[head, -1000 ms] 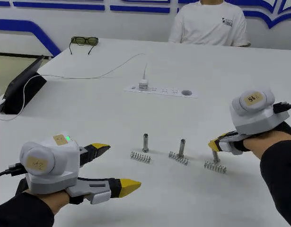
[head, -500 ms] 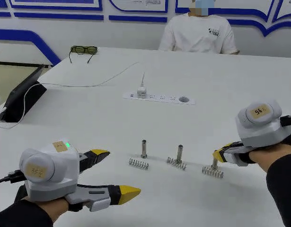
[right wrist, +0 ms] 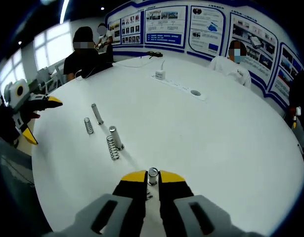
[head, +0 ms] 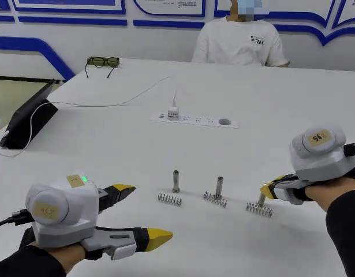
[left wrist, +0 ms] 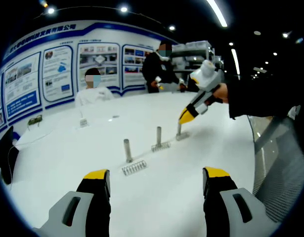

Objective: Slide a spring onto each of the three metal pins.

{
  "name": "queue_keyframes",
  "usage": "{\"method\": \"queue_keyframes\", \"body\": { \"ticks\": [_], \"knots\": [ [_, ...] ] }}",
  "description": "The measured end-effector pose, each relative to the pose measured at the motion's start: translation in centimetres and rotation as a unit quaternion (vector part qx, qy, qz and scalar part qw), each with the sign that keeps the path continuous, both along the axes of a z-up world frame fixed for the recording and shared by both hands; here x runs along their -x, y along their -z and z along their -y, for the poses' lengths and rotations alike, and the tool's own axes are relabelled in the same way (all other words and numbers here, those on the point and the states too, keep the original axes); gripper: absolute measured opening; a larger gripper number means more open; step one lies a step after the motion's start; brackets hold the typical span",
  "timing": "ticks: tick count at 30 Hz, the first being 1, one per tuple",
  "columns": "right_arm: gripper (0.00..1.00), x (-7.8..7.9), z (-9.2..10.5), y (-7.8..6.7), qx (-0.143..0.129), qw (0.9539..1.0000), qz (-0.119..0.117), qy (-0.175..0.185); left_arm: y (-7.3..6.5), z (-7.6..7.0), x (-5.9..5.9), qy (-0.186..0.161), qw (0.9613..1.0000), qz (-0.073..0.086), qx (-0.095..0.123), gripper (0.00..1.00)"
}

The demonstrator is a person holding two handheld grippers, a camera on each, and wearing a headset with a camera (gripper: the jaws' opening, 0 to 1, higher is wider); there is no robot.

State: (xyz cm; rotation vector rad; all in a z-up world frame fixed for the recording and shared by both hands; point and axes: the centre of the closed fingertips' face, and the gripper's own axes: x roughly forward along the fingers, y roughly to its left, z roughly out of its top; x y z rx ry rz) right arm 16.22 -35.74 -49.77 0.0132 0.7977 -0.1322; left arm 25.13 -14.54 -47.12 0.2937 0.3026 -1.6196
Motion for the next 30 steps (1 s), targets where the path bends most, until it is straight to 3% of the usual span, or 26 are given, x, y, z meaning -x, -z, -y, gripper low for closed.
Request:
{"method": "queue_keyframes", "body": {
  "ticks": [9, 17, 23, 30],
  "knots": [
    [0.14, 0.2, -0.2, -0.1, -0.001, 1.0, 0.006, -0.002, 0.1, 0.2, 0.0, 0.004, 1.0, 0.0, -0.001, 0.77],
    [0.15, 1.4, -0.6, -0.4, -0.002, 0.9999, 0.013, -0.009, 0.0, 0.3, 0.1, 0.007, 1.0, 0.0, -0.001, 0.77],
    [0.15, 2.6, -1.0, 0.5, -0.008, 0.9996, 0.005, -0.026, 0.2, 0.4, 0.3, 0.01, 0.9999, 0.0, -0.003, 0.77],
    [0.15, 2.8, -1.7, 1.6, -0.011, 0.9979, -0.006, -0.064, 0.3, 0.4, 0.4, 0.012, 0.9999, 0.0, -0.006, 0.77]
  ]
}}
